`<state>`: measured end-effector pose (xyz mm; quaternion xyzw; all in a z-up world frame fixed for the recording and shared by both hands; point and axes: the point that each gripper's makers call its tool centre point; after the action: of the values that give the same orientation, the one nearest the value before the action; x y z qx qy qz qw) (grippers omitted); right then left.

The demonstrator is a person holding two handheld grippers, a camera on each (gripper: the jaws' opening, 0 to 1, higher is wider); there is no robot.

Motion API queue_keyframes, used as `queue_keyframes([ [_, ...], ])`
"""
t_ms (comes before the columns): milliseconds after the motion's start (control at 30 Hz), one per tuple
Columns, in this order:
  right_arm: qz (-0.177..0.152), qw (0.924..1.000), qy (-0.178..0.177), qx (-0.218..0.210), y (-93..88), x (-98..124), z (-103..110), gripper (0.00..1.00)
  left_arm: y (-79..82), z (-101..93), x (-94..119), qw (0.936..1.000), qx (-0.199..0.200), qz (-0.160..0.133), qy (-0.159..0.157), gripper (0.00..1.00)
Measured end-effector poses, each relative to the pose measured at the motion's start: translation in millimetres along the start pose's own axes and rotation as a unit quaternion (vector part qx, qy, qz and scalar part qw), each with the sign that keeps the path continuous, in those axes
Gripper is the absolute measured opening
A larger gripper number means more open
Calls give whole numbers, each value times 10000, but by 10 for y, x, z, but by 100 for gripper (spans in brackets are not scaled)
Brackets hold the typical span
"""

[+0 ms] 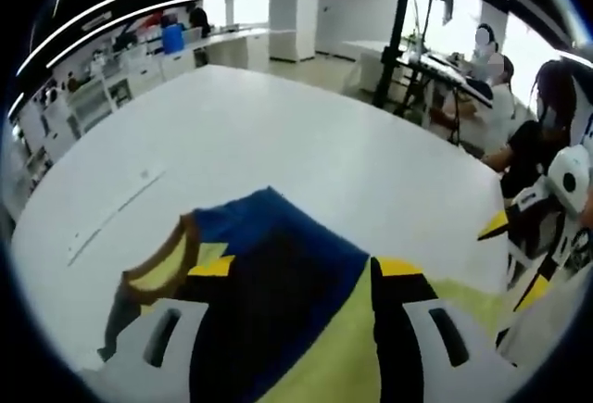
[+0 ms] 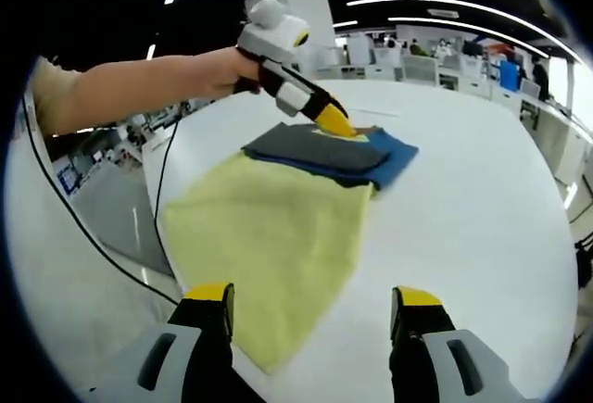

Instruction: Fold the garment on the visible template until the final outline fits inside the template.

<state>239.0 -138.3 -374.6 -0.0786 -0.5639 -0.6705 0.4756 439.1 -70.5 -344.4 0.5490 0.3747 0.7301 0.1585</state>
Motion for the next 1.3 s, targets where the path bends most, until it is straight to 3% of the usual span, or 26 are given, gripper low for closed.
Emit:
queue_keyframes([
  [333, -21, 10000, 13, 32, 32, -35, 43, 69, -110, 9, 192, 9994, 278, -196, 40, 66],
  [1300, 5, 9997, 119, 201, 131, -102, 184, 70, -254, 67, 858, 9939, 761, -678, 411, 74],
])
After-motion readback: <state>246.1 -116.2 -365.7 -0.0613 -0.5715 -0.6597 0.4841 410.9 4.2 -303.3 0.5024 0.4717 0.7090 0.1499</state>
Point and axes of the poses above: the point that each gripper's makers call its tool centre point, and the gripper's own axes: x roughly backward along the fingers, z roughly to its left, y roughly out of its top, and after that the axes turned 13 degrees about -x, right-handed
